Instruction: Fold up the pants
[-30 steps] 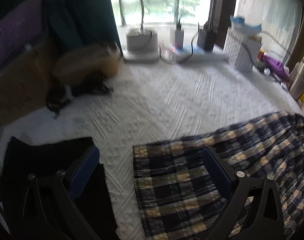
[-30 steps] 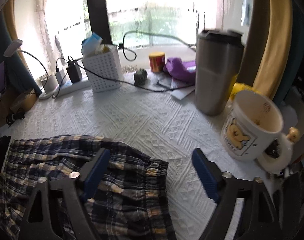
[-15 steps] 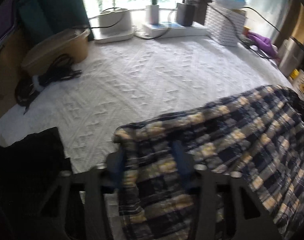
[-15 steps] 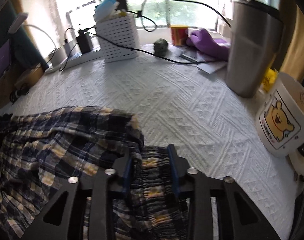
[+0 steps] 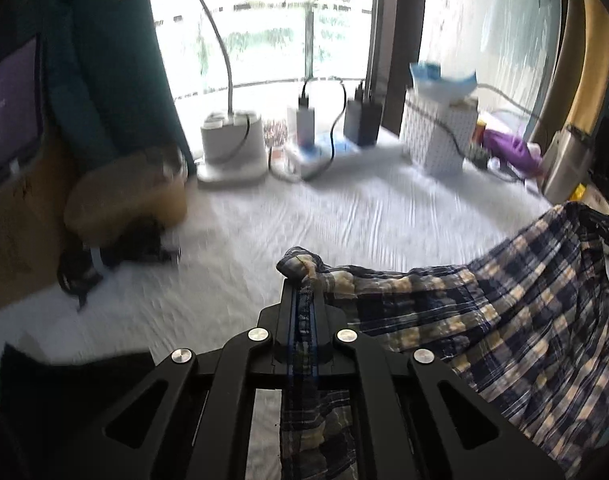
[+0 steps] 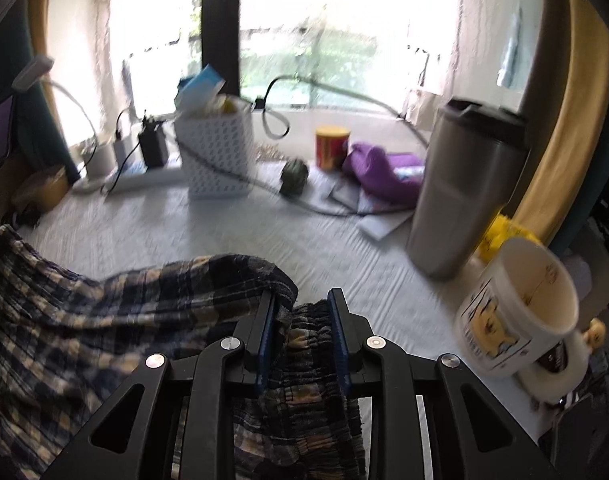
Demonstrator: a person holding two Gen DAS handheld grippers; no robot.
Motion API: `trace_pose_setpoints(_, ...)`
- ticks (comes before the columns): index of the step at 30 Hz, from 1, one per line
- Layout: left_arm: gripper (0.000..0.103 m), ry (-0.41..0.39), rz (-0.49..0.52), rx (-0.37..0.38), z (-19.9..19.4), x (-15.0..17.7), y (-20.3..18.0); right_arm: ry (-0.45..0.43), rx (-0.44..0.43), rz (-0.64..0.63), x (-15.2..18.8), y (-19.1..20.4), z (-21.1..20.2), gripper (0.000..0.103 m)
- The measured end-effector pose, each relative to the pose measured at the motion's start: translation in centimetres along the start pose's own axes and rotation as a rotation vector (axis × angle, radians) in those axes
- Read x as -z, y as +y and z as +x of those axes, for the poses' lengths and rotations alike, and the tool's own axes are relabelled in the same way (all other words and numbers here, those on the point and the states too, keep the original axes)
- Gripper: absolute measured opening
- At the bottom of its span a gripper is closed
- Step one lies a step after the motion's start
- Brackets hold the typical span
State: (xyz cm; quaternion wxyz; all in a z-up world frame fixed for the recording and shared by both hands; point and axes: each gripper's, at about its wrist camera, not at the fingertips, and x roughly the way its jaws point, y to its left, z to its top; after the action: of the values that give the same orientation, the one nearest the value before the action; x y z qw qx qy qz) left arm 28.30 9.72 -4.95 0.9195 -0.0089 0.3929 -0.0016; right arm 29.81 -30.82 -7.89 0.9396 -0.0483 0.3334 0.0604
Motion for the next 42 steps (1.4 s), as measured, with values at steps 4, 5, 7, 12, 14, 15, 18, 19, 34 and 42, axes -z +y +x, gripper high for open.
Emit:
trace_pose_setpoints(4,0.003,-0.045,0.011,-0.022,0.3,-1.6,-0.1,-0.040,0.013,0.005,-1.4,-0.2,-0.3,0.026)
trace_pose_setpoints(5,0.003,-0.046,0.010,-0.031,0.5,-1.6,0.0,-0.042,0.017,0.008,-1.6,-0.3,-0.3,0.026)
trace_pose_setpoints(7,0.004,-0.046,0.001,-0.052,1.1,-1.7,0.5,-0.035,0.026,0.023,-1.9,-0.7,0.5,0.026)
trace_pose_setpoints(12,0.004,0.041,-0.074,-0.035,4.0,-0.9,2.1,0.016,0.035,0.070,-1.2,-1.4,3.0,0.026)
trace_pose_setpoints(14,0.005,0.086,-0.112,-0.029,5.0,-0.4,2.5,0.054,0.033,0.083,-0.7,-1.5,4.1,0.026)
trace_pose_setpoints(15,0.006,0.101,-0.124,-0.022,5.3,-0.2,2.6,0.086,0.034,0.076,-0.5,-1.3,4.8,0.026)
trace_pose_setpoints(18,0.023,0.130,-0.139,-0.036,5.4,0.2,3.0,0.097,0.051,0.062,-0.4,-1.0,5.0,0.029)
trace_pose_setpoints(19,0.033,0.120,-0.146,-0.047,4.8,0.4,3.2,0.095,0.055,0.058,-0.5,-1.0,4.8,0.038)
trace_pose_setpoints(34,0.053,0.076,-0.148,0.045,-3.8,6.2,1.7,0.014,0.080,0.082,2.0,-1.6,-2.7,0.077)
trace_pose_setpoints(42,0.056,0.117,-0.161,0.124,-5.0,10.7,0.4,0.012,0.097,0.105,5.4,-2.4,-6.6,0.077)
